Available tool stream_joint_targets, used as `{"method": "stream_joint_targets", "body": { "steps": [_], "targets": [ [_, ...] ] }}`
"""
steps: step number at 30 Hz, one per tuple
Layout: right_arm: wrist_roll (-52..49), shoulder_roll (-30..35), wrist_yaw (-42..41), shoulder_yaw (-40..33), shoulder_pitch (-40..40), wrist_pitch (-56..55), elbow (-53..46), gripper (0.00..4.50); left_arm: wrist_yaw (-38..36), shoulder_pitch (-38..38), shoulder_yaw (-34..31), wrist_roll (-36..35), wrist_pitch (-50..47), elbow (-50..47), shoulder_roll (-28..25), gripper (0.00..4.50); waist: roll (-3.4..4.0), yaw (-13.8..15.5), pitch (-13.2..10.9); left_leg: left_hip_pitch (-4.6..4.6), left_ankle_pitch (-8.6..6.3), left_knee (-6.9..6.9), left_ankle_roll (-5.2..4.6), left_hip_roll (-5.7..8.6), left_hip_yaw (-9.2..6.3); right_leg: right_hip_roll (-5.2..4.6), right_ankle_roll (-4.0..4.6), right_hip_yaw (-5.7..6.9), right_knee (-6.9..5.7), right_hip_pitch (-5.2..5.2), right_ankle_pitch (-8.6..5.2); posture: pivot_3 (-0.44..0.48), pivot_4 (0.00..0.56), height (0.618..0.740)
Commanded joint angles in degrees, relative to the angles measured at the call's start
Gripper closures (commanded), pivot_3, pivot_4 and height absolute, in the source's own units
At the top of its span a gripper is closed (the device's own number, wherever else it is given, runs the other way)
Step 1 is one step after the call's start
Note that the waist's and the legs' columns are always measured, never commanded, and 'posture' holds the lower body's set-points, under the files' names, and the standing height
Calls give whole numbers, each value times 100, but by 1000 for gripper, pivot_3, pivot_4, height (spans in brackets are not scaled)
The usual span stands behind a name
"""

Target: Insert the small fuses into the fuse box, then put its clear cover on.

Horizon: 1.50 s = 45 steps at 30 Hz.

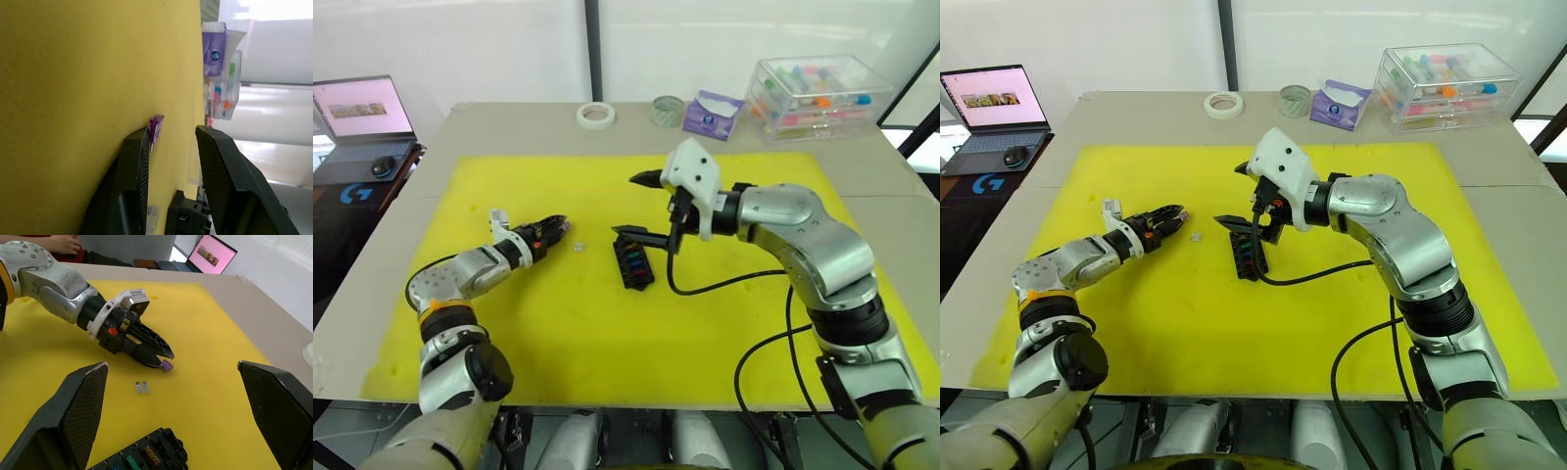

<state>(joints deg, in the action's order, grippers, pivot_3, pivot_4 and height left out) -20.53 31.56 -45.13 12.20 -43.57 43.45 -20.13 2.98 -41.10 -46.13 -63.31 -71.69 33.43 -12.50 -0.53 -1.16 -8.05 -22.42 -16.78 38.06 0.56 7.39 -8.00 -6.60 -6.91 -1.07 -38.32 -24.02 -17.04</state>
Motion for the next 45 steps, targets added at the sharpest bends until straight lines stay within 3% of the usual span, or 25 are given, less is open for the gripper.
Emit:
{"method": "stream_joint_targets", "body": {
  "steps": [1, 4, 8, 19, 24, 32, 37, 41, 45],
  "targets": [
    [-38, 0, 10, -105, -112, -24, -235, 0, 552, 381, -80, -104, -251, -96, 217, 2914, 0, -2, 0, 0, 0, 0, 0, 0, 0, 0, 0, 0, 0, 0, 0, 0, 150, 740],
    [-37, -4, 19, -106, -111, -21, -242, 0, 801, 502, -112, -225, -184, -253, 300, 3299, -1, -1, 0, 0, 0, 0, 0, 0, 1, -1, 0, -1, 0, -1, 0, 0, 150, 740],
    [-38, -3, 23, -109, -105, -20, -245, 0, 1033, 608, -90, -323, -79, -319, 336, 4487, -1, -8, 1, 0, 0, -2, 0, 0, 4, 0, 0, -2, 1, -3, 0, 0, 150, 740],
    [-41, 2, 21, -110, -100, -17, -234, 0, 969, 942, 92, -695, -191, -656, 267, 4487, -2, -135, 9, 0, 0, -4, 0, 0, 7, 0, 0, -8, 1, -12, 0, 0, 150, 740],
    [-38, 195, -210, -141, -102, -124, -113, 0, -305, 1129, 772, -1180, -984, -1563, -241, 4487, -3, -154, 10, 0, 0, -2, 0, 0, 8, 0, 0, -13, 2, -33, 0, 0, 150, 740],
    [-544, 653, -1062, -344, -391, 113, 205, 0, -2702, 884, 2135, -994, -1501, -2451, -1758, 4487, -10, -115, 5, -12, 0, -13, 0, 1, 3, 4, 0, -11, 7, -32, 0, 0, 150, 740],
    [-1138, 793, -1466, -499, -663, 723, 349, 0, -4570, 857, 3263, -157, -407, -3479, -2648, 4487, -10, -109, 5, -13, -1, -13, 0, 1, 2, 0, 1, -9, 13, -28, 0, 0, 150, 740],
    [-1497, 781, -1508, -522, -913, 1301, 422, 0, -5709, 634, 3926, 541, 698, -3942, -2976, 4487, -8, -102, 4, -14, -1, -15, 0, 0, 2, -1, 1, -8, 16, -28, 0, 0, 150, 740],
    [-1553, 763, -1443, -404, -1006, 1505, 354, 0, -6800, 794, 4622, 1830, 2520, -4407, -3341, 4487, -9, -98, 3, -16, -1, -17, 0, 0, 2, -4, 1, -6, 20, -27, 0, 0, 150, 740]
  ]
}}
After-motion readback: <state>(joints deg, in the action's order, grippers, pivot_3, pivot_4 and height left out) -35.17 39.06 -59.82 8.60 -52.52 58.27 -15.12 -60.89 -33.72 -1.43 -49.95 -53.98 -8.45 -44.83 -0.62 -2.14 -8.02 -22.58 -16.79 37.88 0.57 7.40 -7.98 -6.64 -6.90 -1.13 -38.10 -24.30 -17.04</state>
